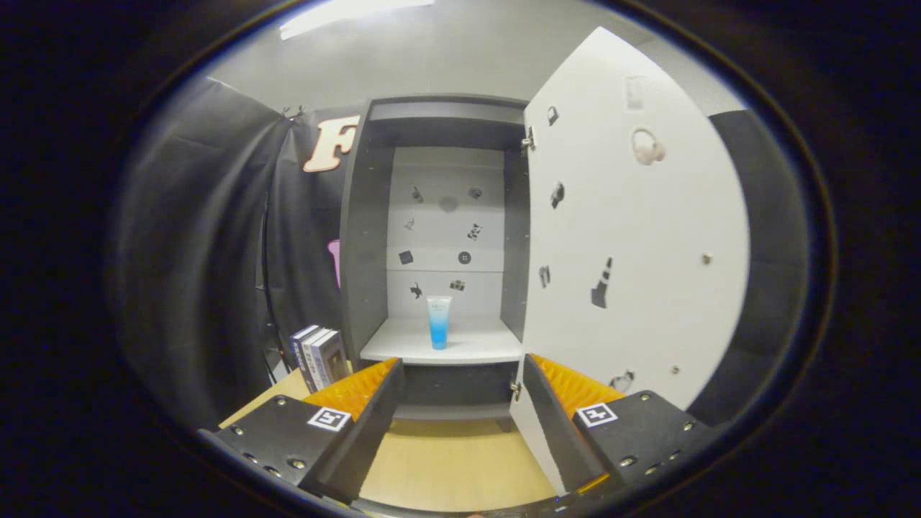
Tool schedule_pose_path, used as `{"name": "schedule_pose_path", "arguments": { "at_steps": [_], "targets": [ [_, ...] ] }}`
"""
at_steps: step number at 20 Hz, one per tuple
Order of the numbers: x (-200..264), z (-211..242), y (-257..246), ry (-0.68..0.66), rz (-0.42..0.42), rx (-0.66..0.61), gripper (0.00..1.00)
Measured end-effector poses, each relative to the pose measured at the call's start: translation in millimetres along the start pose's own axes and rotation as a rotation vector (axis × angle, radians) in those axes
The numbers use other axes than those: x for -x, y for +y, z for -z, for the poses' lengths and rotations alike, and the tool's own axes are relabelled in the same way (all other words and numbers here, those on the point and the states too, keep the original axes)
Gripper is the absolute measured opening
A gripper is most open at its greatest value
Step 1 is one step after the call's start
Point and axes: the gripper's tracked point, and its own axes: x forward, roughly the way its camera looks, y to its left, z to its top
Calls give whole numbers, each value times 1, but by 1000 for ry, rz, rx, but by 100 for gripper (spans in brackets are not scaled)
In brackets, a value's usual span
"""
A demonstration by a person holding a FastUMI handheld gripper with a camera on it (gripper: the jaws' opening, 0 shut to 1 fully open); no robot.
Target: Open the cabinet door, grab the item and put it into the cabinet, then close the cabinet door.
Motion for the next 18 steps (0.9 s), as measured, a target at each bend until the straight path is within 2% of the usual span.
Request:
{"name": "schedule_pose_path", "arguments": {
  "at_steps": [3,9,12,18],
  "targets": [
    [44,-6,-38,1,54,-44,98],
    [86,-5,-129,-11,165,-92,98],
    [88,0,-182,3,196,-95,99],
    [58,6,-244,22,157,-139,100]
  ]
}}
